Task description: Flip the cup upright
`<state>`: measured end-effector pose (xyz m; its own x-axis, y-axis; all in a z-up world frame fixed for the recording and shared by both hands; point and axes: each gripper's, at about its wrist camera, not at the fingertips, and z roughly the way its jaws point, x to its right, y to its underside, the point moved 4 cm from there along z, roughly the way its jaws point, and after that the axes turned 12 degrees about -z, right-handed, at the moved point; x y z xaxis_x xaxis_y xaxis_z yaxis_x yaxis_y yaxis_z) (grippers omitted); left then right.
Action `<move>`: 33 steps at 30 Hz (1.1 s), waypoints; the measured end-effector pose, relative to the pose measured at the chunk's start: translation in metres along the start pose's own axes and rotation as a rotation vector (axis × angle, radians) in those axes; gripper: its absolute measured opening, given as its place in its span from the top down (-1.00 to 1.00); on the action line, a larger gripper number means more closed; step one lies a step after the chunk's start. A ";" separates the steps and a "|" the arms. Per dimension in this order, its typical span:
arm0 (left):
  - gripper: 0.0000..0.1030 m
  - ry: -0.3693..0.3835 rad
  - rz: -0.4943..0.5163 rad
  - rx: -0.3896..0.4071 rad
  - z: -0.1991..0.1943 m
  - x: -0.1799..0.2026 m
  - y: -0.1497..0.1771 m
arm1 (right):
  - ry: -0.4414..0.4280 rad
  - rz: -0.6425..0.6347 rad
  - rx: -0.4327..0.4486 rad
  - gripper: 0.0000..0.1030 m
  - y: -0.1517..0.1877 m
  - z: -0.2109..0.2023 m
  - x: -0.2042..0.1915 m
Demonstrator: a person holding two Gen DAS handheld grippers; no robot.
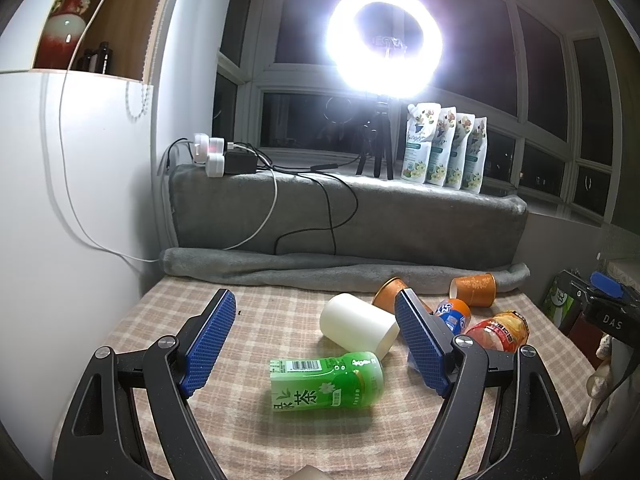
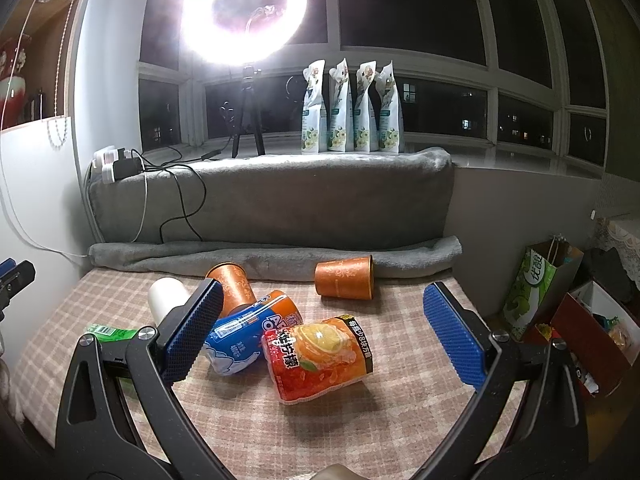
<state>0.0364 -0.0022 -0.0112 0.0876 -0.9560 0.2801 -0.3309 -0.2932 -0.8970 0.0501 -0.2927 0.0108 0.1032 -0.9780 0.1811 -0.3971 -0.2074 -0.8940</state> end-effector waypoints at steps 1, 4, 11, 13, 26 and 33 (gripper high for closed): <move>-0.59 0.000 0.000 0.000 0.000 0.000 0.000 | -0.001 -0.001 -0.001 -0.98 0.000 0.000 0.000; -0.59 -0.003 -0.001 -0.004 0.001 -0.002 0.000 | -0.005 -0.006 -0.006 -0.98 0.000 0.004 -0.002; -0.59 -0.014 -0.006 -0.012 0.005 -0.008 0.001 | -0.024 -0.018 -0.025 -0.98 -0.003 0.019 -0.009; -0.59 -0.019 -0.007 -0.013 0.005 -0.010 0.002 | -0.031 -0.028 -0.030 -0.98 -0.004 0.023 -0.012; -0.59 -0.063 -0.038 -0.038 0.006 -0.031 0.004 | -0.184 -0.095 -0.166 -0.98 -0.004 0.089 -0.043; -0.59 -0.090 -0.050 -0.054 0.004 -0.043 0.008 | -0.333 -0.118 -0.333 -0.98 -0.009 0.145 -0.063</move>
<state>0.0336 0.0369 -0.0320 0.1886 -0.9383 0.2900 -0.3738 -0.3417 -0.8623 0.1793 -0.2264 -0.0519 0.4299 -0.8990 0.0835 -0.6296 -0.3648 -0.6860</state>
